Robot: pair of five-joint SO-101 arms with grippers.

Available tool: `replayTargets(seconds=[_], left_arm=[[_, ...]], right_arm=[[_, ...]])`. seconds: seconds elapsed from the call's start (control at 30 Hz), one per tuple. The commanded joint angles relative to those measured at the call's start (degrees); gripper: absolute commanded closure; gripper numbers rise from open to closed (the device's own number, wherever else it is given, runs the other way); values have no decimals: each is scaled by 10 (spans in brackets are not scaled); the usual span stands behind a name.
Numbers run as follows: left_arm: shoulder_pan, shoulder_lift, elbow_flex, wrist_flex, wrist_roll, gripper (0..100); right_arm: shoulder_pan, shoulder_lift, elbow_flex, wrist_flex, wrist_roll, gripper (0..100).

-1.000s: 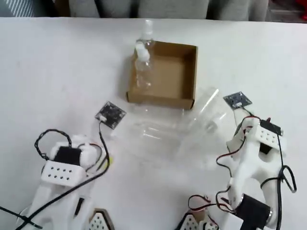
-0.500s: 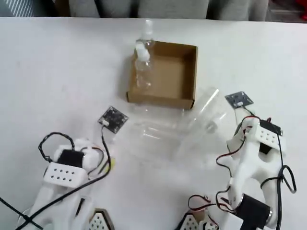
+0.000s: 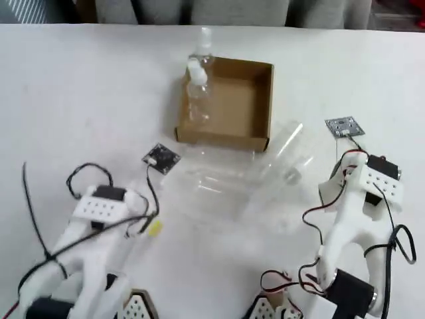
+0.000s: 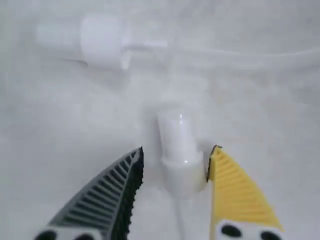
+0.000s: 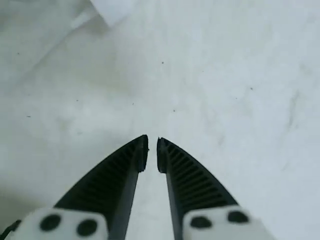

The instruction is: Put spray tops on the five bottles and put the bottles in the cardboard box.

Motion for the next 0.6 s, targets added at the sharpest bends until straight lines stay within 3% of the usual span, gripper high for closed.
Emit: replayTargets(seconds=[0.0, 0.33, 0.57], left_arm=[[-11, 37, -54, -7, 9, 783], [-7, 56, -62, -1, 10, 791], [12, 58, -59, -2, 4, 929]], right_arm=[[5, -19, -23, 7, -4, 982], [5, -16, -22, 7, -3, 982], [7, -22, -18, 7, -6, 982]])
